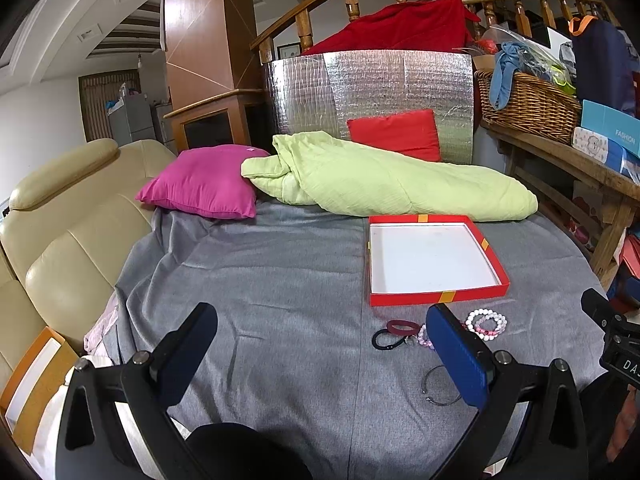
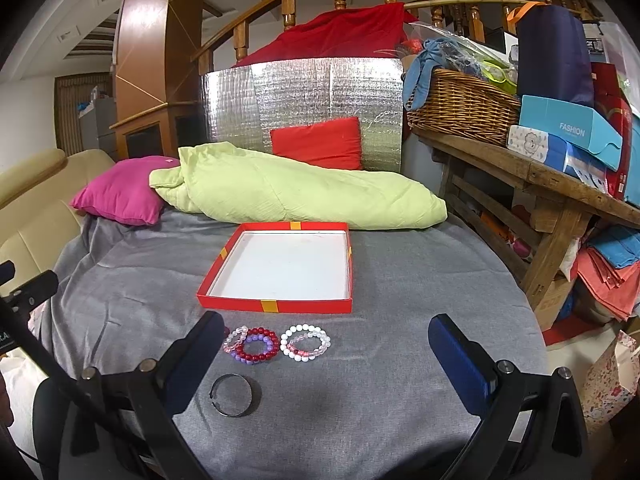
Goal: Organize jewelry
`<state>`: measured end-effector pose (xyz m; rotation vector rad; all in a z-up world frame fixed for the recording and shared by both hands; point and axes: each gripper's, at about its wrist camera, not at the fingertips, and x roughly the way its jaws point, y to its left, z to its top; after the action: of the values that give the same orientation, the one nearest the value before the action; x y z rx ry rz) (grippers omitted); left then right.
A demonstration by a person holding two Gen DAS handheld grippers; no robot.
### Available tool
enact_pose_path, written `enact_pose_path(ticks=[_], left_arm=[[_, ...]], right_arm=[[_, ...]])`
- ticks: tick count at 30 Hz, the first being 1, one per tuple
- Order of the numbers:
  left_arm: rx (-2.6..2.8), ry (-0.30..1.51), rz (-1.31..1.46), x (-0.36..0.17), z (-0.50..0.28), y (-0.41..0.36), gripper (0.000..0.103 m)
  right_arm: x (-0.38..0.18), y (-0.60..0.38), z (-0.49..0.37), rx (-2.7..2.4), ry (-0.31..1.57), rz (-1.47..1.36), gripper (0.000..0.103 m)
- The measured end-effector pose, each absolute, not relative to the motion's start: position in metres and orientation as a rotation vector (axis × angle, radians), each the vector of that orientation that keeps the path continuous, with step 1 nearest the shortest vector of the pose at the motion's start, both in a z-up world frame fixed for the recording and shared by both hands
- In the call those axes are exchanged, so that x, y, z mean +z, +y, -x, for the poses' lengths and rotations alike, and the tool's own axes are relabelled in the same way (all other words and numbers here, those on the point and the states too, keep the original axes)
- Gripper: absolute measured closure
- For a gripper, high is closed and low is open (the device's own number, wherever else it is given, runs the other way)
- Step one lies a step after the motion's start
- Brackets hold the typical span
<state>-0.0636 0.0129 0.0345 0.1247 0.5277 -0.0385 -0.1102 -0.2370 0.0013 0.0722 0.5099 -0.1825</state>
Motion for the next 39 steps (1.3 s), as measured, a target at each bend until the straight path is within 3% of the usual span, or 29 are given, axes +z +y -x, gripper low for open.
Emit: enact_pose_path(ticks=[27,39], left_arm=[[-0.038,0.539,-0.123,0.029,0.058,0.012,0.0],[-0.141,0.663,-0.109,-0.015,0.025,0.006,0.0]], right_arm=[[-0.005,-0.234,0.105,-0.195,0.55,-0.014,0.0],[-0.044,-0.261,0.079,-0.185,0.617,-0.103,0.0]])
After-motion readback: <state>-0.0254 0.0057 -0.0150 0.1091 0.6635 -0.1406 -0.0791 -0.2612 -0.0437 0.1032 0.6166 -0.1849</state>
